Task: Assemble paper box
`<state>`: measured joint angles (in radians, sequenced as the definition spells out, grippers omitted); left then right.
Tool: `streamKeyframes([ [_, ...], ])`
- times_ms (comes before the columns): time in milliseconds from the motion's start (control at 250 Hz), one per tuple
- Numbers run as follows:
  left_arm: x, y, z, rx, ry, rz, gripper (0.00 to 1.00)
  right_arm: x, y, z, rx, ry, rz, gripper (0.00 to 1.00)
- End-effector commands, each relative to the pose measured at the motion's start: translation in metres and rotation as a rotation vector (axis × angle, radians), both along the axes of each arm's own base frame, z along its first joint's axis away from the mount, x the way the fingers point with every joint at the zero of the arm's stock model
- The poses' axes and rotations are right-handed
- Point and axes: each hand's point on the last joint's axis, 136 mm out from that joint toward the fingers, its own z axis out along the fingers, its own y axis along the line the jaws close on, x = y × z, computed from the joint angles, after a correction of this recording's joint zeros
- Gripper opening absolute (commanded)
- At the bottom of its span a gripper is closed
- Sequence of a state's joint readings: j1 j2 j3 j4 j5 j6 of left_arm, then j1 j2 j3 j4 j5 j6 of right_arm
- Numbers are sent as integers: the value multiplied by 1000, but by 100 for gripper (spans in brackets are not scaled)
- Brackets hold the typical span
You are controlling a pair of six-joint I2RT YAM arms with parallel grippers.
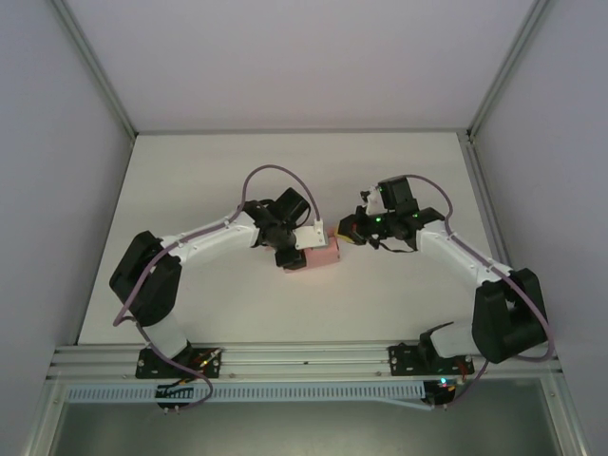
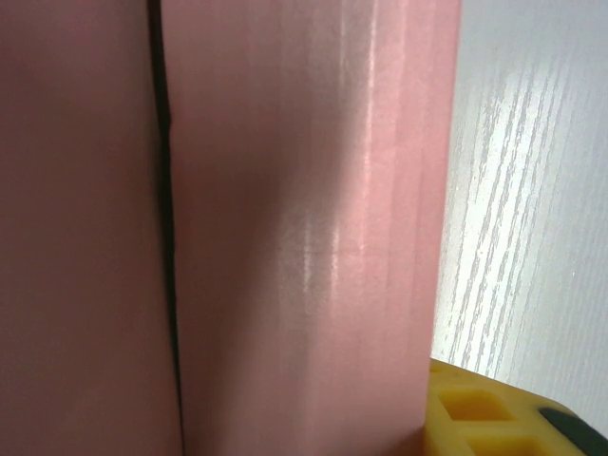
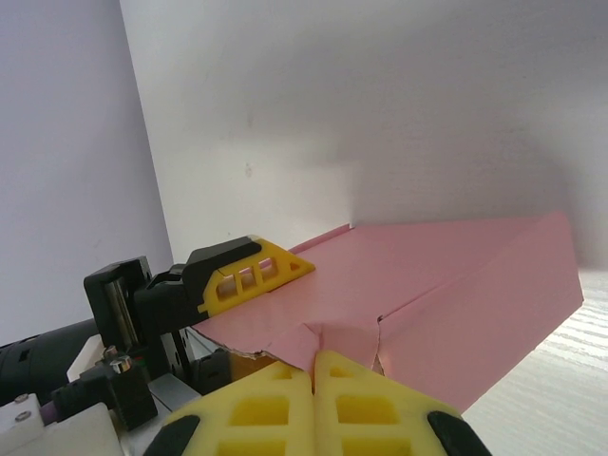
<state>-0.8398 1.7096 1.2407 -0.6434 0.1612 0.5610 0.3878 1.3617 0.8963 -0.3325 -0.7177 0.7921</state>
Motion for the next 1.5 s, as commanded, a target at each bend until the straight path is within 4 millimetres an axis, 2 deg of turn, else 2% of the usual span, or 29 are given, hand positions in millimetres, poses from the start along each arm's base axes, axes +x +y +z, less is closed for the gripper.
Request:
streamKeyframes([
  [0,-16,11,-23,64,68,-22,39,-7,0,8,45,-86,28,3],
  [72,-14,8,-20,50,69,-15,40,-12,-3,-7,44,-152,40,9],
  [168,-11,5,-18,46,71,-3,43,-14,-12,-29,-36,-220,21,8],
  [268,-9,4,-17,43,72,9,44,-19,-12,-39,-71,-301,29,9],
  [379,-6,1,-15,31,67,24,44,-21,-17,-51,-113,-313,-5,9],
  [563,-5,-3,-12,10,67,19,45,-37,-13,-56,-180,-481,72,10],
  [699,-8,1,-15,30,76,10,45,-40,-35,-69,-319,-555,86,12],
  [839,-8,4,-15,37,73,17,45,-40,-48,-57,-420,-607,125,12],
  [1034,-6,1,-15,25,74,29,44,-47,-41,-62,-367,-604,147,15],
  [1118,-8,1,-16,33,79,19,44,-41,-41,-49,-360,-612,111,20],
  [1170,-8,2,-16,39,80,17,44,-36,-38,-29,-334,-653,89,36],
  [1278,-9,3,-14,42,77,8,44,-18,-48,16,-366,-713,-22,46],
  [1338,-10,3,-14,46,73,5,44,-14,-46,34,-369,-749,-2,55],
  [1425,-11,3,-14,50,73,-1,44,-15,-31,40,-335,-735,105,66],
  [1497,-11,3,-15,56,72,-1,43,-18,-19,38,-314,-663,201,66],
])
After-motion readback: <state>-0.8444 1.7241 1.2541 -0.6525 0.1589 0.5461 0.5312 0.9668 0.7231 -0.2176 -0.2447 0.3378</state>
